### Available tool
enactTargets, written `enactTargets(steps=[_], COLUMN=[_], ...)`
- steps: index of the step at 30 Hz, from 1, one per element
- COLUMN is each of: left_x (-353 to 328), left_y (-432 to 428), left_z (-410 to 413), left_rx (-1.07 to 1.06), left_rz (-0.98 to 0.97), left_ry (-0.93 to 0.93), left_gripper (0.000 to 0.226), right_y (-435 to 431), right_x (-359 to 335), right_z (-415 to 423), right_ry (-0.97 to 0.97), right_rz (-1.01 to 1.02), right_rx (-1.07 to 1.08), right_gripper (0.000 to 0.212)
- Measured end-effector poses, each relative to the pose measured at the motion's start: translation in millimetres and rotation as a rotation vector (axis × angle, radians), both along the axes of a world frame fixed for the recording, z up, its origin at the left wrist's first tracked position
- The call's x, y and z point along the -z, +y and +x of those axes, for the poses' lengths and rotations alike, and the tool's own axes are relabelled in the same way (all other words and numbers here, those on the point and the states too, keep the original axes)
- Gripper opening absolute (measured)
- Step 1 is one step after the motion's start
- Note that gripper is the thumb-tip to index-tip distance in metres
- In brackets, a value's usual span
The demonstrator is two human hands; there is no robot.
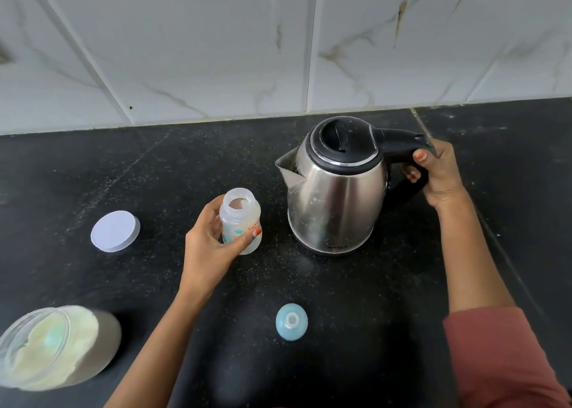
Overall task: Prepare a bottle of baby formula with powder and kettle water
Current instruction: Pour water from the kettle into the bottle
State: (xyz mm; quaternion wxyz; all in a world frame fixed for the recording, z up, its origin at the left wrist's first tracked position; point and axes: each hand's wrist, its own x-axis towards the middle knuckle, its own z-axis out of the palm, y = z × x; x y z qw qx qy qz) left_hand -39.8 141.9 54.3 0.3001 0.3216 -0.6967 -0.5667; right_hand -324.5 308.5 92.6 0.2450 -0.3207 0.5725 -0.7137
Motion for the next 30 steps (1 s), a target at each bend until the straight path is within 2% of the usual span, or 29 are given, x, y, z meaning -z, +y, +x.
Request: enactTargets(steps=[13,26,30], left_x=[27.1,45.4,48.2], left_y=[-24.9,-44.7,-47.0], left_z=[19.3,24.3,25.2], left_rx=[-0.082,-0.032,-0.011], left_rz=[-0.033,0.001,-0.003], left_ry=[-0.071,-0.056,-0.067], left_gripper=[0.057,0.057,0.057], right_y=[-27.4,-42.7,-46.5], right_x=[-51.6,-77.9,-83.9], right_z=[60.6,91.0,94.0], right_ry=[0.218,0.344,0.423], right_rz=[0.109,0.244,0.279], right_rx=[-0.002,-0.044,-0.034], right_gripper=[0.030,0.031,0.018])
